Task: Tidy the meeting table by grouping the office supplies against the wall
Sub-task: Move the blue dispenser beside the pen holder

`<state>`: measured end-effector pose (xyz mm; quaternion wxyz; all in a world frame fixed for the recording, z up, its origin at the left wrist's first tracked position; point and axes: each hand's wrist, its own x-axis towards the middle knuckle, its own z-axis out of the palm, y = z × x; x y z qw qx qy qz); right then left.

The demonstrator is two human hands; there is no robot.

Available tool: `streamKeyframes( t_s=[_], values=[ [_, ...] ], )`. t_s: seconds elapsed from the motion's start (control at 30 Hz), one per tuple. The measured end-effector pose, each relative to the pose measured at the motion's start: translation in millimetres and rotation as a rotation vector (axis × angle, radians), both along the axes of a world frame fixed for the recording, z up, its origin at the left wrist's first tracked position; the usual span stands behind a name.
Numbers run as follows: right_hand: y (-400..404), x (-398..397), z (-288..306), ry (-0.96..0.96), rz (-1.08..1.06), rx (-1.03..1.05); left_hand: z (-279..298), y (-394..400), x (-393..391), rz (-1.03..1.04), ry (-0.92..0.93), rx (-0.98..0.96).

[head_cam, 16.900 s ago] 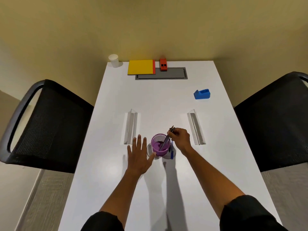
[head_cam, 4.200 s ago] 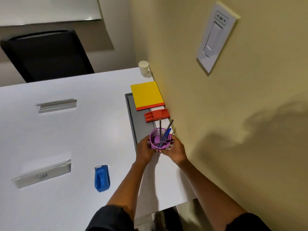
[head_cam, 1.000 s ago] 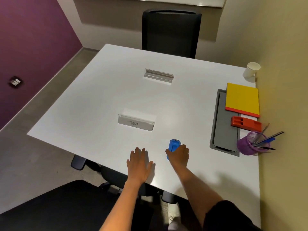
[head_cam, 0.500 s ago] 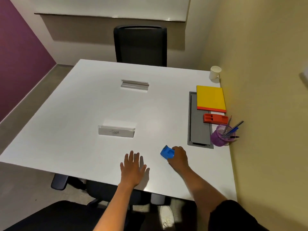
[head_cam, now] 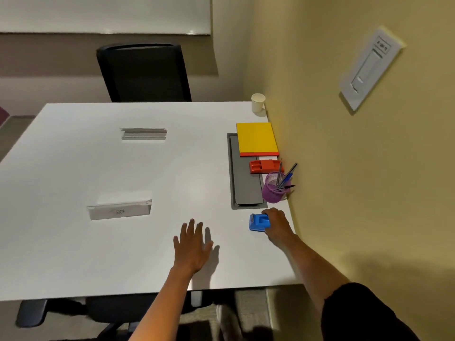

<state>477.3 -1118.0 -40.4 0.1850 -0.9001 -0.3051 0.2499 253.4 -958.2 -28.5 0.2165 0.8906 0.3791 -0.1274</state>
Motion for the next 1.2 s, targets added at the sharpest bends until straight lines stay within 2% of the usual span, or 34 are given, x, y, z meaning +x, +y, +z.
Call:
streamKeyframes(
  t_s=[0.37,0.77,1.2],
  values=[
    [-21.4,37.0,-9.0,-0.072,0.013,-0.078,-2.8,-18.5,35.6,-0.055,0.004,-0.004],
    [-15.0,40.9,-20.9,-0.105,0.086,-0.107,-9.6,-19.0,27.7,-0.010,0.023,-0.009],
    [-8.6,41.8,-20.4,-0.221,0.147,-0.289,-12.6,-13.8,21.3,0.036,0.017,-0.004]
  ],
)
